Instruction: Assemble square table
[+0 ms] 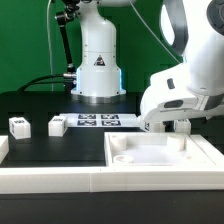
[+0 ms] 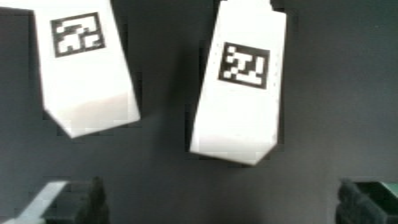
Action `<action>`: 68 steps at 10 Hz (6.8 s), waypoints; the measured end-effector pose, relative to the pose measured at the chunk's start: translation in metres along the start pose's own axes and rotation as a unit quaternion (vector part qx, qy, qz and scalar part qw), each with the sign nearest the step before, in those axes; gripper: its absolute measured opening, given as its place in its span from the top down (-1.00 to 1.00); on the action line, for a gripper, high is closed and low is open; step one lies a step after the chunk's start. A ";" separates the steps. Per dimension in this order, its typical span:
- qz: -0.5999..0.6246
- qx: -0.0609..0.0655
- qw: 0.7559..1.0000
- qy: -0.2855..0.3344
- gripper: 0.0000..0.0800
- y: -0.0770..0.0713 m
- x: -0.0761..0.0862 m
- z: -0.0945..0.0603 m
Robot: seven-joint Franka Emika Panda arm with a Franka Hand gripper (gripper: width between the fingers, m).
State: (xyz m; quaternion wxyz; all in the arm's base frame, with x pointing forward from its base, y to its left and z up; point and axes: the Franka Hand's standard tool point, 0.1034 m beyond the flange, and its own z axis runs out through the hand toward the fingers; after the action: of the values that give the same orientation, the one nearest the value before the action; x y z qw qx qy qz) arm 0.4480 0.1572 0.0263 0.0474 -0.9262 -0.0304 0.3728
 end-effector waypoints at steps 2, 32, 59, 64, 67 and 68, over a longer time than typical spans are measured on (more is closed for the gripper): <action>0.003 -0.003 1.000 -0.005 -0.62 -0.001 -0.003 0.010; -0.009 0.010 0.998 0.067 0.27 0.017 -0.003 -0.061; -0.065 -0.051 0.773 0.629 0.27 0.060 0.049 -0.181; -0.070 -0.057 0.770 0.632 0.27 0.064 0.051 -0.188; -0.070 -0.049 0.767 0.636 0.27 0.055 0.065 -0.207; -0.072 -0.045 0.767 0.636 0.27 0.044 0.069 -0.206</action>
Offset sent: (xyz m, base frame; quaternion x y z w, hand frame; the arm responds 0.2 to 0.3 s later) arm -0.0196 0.0031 -0.0046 0.0008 -0.0044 0.0132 0.9999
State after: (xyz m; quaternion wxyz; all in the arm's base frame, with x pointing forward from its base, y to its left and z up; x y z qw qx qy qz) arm 0.6414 0.1059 0.1215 0.0412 -0.9476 -0.0766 -0.3074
